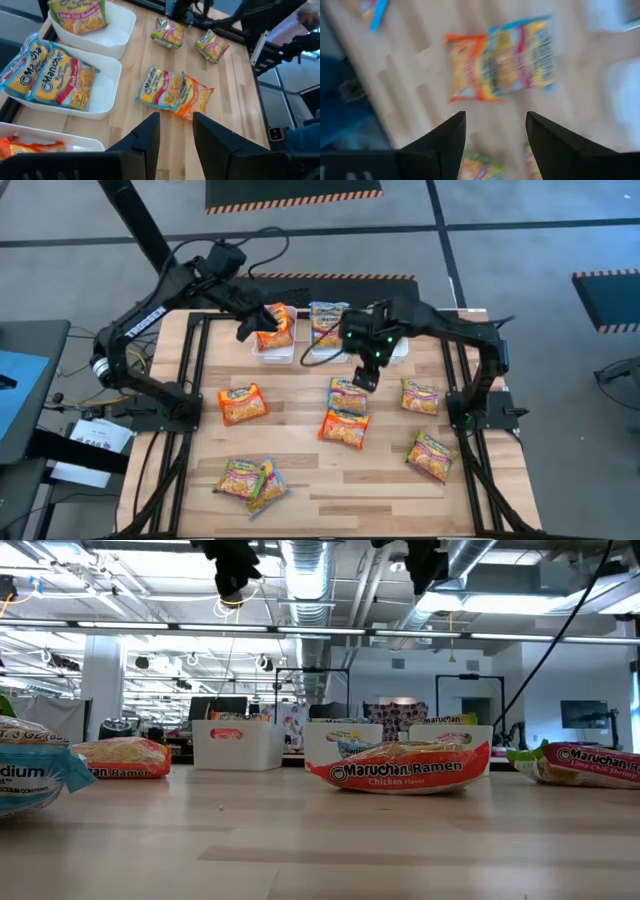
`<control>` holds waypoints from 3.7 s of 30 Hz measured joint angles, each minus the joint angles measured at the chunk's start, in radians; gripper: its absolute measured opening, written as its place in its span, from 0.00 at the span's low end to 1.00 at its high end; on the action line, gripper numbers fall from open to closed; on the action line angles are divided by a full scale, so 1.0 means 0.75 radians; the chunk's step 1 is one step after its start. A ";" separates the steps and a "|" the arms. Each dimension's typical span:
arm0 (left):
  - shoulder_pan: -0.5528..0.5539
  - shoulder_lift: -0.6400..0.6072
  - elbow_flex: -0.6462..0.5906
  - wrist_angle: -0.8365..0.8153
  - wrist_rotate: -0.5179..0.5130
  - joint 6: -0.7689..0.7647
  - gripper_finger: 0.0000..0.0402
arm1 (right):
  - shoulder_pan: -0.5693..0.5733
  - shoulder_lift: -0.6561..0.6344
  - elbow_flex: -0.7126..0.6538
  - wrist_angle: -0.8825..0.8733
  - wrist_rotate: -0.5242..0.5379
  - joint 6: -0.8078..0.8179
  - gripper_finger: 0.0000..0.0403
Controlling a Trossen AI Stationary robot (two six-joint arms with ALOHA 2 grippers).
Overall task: Sort Maruchan noodles
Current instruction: Put the green noodle pack into the right white bin
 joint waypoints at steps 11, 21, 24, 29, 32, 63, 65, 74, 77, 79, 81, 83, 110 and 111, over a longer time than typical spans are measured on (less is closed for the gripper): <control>-0.001 -0.075 0.001 -0.078 -0.001 -0.044 0.25 | 0.125 -0.025 -0.040 0.001 -0.137 0.053 0.58; -0.026 -0.080 0.001 -0.397 -0.044 0.073 0.25 | 0.329 -0.066 -0.218 0.000 -0.054 0.285 0.58; -0.030 -0.080 0.001 -0.424 -0.069 0.075 0.25 | 0.392 -0.096 -0.340 -0.005 -0.048 0.368 0.58; -0.030 -0.080 0.001 -0.430 -0.069 0.073 0.25 | 0.486 -0.154 -0.518 -0.001 -0.015 0.540 0.58; -0.030 -0.080 0.001 -0.430 -0.069 0.065 0.25 | 0.536 -0.197 -0.607 0.001 -0.004 0.662 0.58; -0.030 -0.079 0.000 -0.429 -0.071 0.000 0.25 | 1.023 -0.436 -1.419 0.571 -0.093 1.489 0.58; -0.031 -0.079 0.000 -0.429 -0.072 -0.004 0.25 | 1.030 -0.436 -1.446 0.586 -0.094 1.501 0.58; -0.031 -0.079 0.000 -0.429 -0.092 -0.027 0.25 | 1.025 -0.436 -1.617 0.810 -0.111 1.532 0.58; -0.031 -0.079 0.000 -0.429 -0.109 -0.034 0.25 | 1.025 -0.436 -1.672 0.848 -0.134 1.565 0.58; -0.031 -0.079 0.000 -0.429 -0.112 -0.034 0.25 | 1.025 -0.440 -1.702 0.873 -0.152 1.583 0.58; -0.031 -0.079 0.000 -0.429 -0.112 -0.034 0.25 | 1.025 -0.441 -1.717 0.889 -0.154 1.594 0.57; -0.031 -0.079 0.000 -0.429 -0.115 -0.034 0.25 | 1.018 -0.440 -1.723 0.892 -0.155 1.596 0.56; -0.031 -0.079 -0.001 -0.427 -0.142 -0.034 0.25 | 1.008 -0.427 -1.578 0.811 0.001 1.590 0.02; -0.031 -0.079 -0.001 -0.425 -0.142 -0.033 0.25 | 1.014 -0.427 -1.555 0.811 0.017 1.591 0.02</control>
